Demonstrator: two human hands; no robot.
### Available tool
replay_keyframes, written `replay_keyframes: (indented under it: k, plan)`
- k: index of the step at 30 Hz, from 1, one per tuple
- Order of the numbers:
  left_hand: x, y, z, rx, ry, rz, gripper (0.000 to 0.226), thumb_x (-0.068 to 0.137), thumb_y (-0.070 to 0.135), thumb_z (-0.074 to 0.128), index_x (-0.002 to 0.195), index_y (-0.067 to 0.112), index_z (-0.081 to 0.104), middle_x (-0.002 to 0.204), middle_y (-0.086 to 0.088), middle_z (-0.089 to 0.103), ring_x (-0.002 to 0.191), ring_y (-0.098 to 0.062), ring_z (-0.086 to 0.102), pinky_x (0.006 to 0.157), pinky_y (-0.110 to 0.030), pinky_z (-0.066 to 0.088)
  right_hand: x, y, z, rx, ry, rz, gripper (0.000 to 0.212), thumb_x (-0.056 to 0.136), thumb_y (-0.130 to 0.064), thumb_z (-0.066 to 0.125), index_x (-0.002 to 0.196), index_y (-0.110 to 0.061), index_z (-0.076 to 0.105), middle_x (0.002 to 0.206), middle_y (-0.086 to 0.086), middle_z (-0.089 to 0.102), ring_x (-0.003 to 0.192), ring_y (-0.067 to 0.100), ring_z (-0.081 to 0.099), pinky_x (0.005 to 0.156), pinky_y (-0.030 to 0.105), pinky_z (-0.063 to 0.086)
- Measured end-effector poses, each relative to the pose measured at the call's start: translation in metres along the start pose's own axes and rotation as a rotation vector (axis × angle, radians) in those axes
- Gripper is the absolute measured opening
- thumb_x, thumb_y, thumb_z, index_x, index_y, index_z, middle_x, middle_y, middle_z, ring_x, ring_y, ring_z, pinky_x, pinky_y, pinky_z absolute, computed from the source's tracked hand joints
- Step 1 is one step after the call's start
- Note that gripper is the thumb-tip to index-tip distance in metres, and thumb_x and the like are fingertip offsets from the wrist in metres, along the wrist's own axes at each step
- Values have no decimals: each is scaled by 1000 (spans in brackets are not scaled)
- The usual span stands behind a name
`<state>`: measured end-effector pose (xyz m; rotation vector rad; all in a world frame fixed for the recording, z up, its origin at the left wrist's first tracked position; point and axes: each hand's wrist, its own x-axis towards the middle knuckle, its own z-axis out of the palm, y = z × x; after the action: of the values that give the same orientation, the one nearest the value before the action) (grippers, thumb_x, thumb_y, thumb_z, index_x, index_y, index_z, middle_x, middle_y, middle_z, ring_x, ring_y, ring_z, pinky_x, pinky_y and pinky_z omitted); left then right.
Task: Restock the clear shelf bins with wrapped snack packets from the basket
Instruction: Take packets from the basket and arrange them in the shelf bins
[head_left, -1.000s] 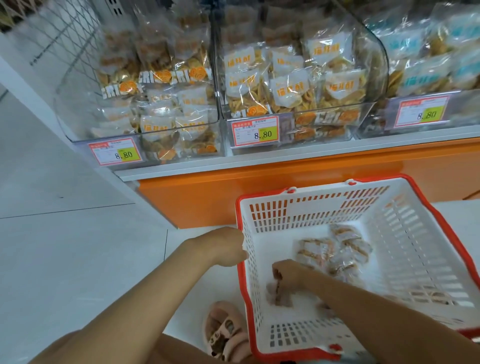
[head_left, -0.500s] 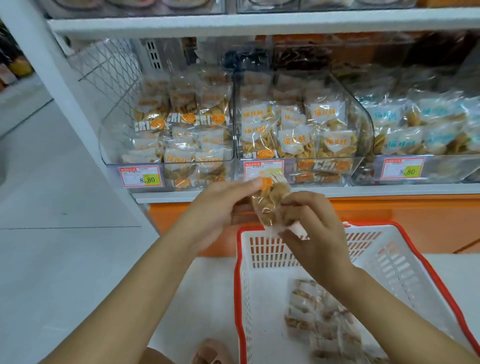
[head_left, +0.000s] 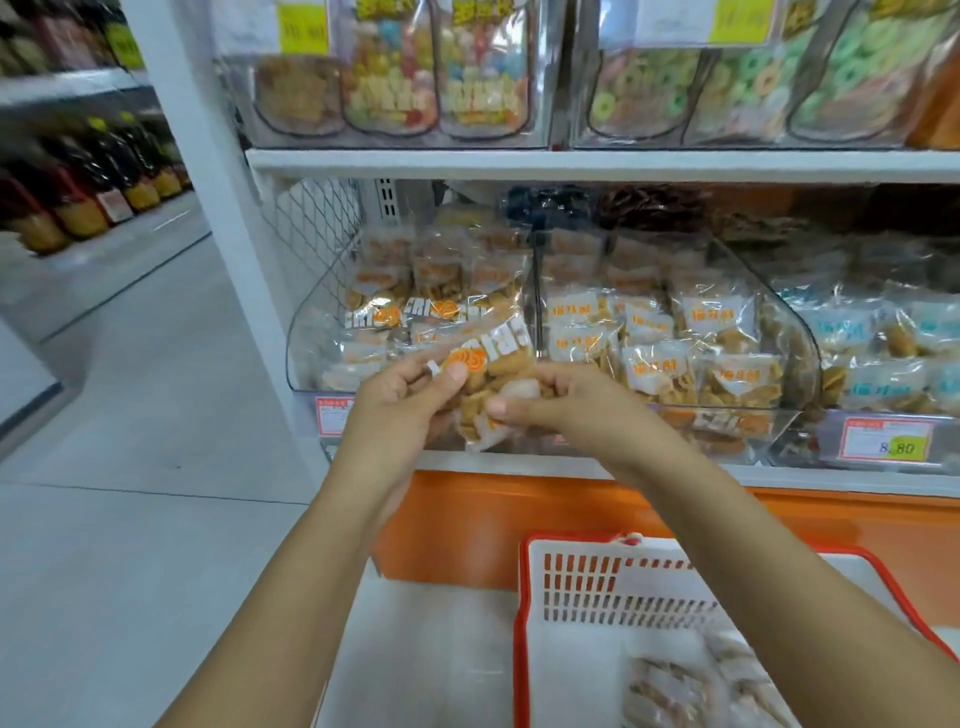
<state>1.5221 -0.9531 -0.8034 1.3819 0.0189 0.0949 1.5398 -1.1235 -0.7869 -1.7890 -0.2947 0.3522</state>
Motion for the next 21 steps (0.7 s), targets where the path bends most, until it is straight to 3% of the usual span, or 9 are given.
replay_keyframes:
  k: [3, 6, 9, 10, 12, 14, 16, 19, 21]
  plan:
    - [11, 3, -15, -207, 133, 39, 19, 93, 10, 56, 111, 9, 63, 94, -5, 73, 86, -12, 69, 66, -17, 53, 34, -11, 15, 113, 16, 29, 27, 83, -21, 73, 108, -14, 66, 103, 9, 72, 80, 12, 69, 66, 20, 57]
    - [23, 4, -30, -473, 293, 44, 8, 95, 8, 52, 95, 6, 60, 76, 0, 71, 73, -9, 67, 59, -19, 53, 63, -17, 33, 241, -38, 98, 22, 78, -12, 76, 97, -12, 65, 99, 10, 72, 80, 17, 69, 60, 20, 56]
    - [31, 4, -41, -675, 424, 33, 14, 96, 3, 48, 92, 5, 61, 71, 0, 70, 67, -6, 67, 62, -19, 55, 83, -17, 60, 338, -80, 62, 28, 78, -11, 75, 102, -1, 66, 105, 13, 71, 96, 23, 68, 81, 31, 55]
    - [31, 4, -44, -658, 451, 22, 15, 96, 1, 49, 91, 7, 62, 71, 1, 70, 68, -6, 67, 64, -18, 55, 91, -19, 65, 380, -60, 48, 21, 81, -10, 73, 99, -2, 66, 99, 10, 72, 92, 20, 69, 82, 32, 54]
    - [30, 3, -49, -542, 472, -20, 19, 93, -2, 52, 81, 11, 60, 69, 2, 66, 68, -7, 64, 65, -17, 54, 111, -30, 65, 434, 11, 17, 3, 86, -8, 67, 87, -7, 64, 82, 6, 69, 70, 14, 66, 69, 27, 56]
    - [31, 1, -56, -430, 482, -62, 24, 91, -4, 53, 72, 11, 52, 71, -3, 56, 71, -10, 55, 67, -19, 48, 139, -42, 57, 285, 144, -20, 8, 87, -14, 67, 92, -8, 64, 81, 5, 65, 63, 13, 62, 60, 25, 56]
    - [31, 2, -62, -440, 484, -102, 17, 91, -4, 52, 77, 6, 53, 78, -7, 53, 79, -16, 55, 73, -23, 52, 168, -52, 51, 6, 220, -82, 23, 89, -20, 67, 107, -6, 64, 89, 1, 65, 71, 11, 60, 64, 20, 51]
    - [30, 7, -67, -501, 493, -149, 13, 93, 0, 51, 105, -1, 56, 106, -15, 63, 104, -24, 63, 87, -30, 55, 203, -60, 55, -375, 142, -106, 31, 92, -21, 62, 121, -9, 61, 106, 1, 65, 82, 12, 58, 73, 21, 45]
    - [29, 7, -70, -457, 478, -154, 15, 93, 2, 51, 107, 0, 56, 106, -13, 65, 105, -23, 63, 89, -30, 53, 218, -58, 62, -492, 64, -57, 35, 93, -24, 60, 126, -11, 58, 108, 2, 63, 80, 12, 56, 75, 26, 44]
